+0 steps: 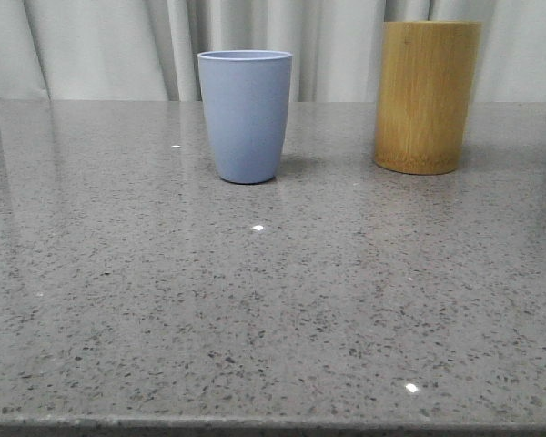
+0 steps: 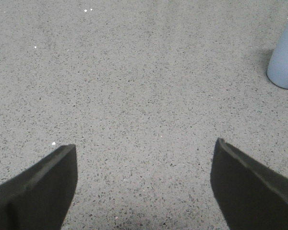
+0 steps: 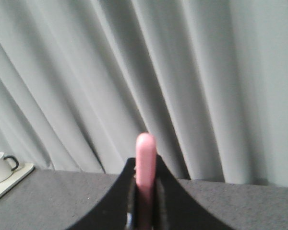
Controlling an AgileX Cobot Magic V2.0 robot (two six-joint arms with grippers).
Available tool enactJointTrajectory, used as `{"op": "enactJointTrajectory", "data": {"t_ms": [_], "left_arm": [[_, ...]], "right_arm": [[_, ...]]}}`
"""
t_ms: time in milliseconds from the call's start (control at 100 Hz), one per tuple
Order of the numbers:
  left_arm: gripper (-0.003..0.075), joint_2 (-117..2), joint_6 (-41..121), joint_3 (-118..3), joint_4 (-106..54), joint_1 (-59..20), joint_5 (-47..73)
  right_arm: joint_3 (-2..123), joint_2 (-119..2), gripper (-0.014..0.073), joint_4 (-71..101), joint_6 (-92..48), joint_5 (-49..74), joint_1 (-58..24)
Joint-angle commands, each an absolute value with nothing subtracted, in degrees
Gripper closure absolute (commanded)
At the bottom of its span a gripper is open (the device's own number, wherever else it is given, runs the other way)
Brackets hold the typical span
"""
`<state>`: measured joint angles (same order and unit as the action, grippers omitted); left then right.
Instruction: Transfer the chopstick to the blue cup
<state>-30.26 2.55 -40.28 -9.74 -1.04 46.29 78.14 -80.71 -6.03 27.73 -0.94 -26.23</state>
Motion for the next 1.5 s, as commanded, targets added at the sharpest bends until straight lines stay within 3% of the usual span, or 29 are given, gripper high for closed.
{"op": "enactJointTrajectory", "data": {"t_ms": [0, 470, 570, 760, 860, 1190, 1490], "left_arm": [[0.0164, -30.33, 2.25, -41.71, -10.78, -1.00, 42.21], [0.0164, -30.33, 2.25, -41.71, -10.78, -1.00, 42.21], [0.0164, -30.33, 2.25, -41.71, -10.78, -1.00, 42.21], [0.0164, -30.33, 2.25, -41.71, -10.78, -1.00, 42.21], [0.0164, -30.33, 2.25, -41.71, -10.78, -1.00, 42.21], [0.0164, -30.33, 2.25, -41.71, -10.78, -1.00, 42.21], [0.0164, -30.33, 2.25, -41.71, -10.78, -1.00, 42.21]], "right_arm": [[80.12, -81.83, 0.0660, -5.85, 27.47, -6.88, -28.02], [80.12, -89.29, 0.0641, -6.28, 27.47, -8.31, -29.30], [80.12, -89.29, 0.0557, -6.28, 27.47, -8.25, -29.30], [80.12, -89.29, 0.0292, -6.28, 27.47, -8.09, -29.30], [80.12, -89.29, 0.0226, -6.28, 27.47, -8.09, -29.30], [80.12, -82.76, 0.0225, -12.88, 27.42, -1.77, -27.39], [77.79, -71.80, 0.0225, -26.92, 27.42, 18.73, -22.15]]}}
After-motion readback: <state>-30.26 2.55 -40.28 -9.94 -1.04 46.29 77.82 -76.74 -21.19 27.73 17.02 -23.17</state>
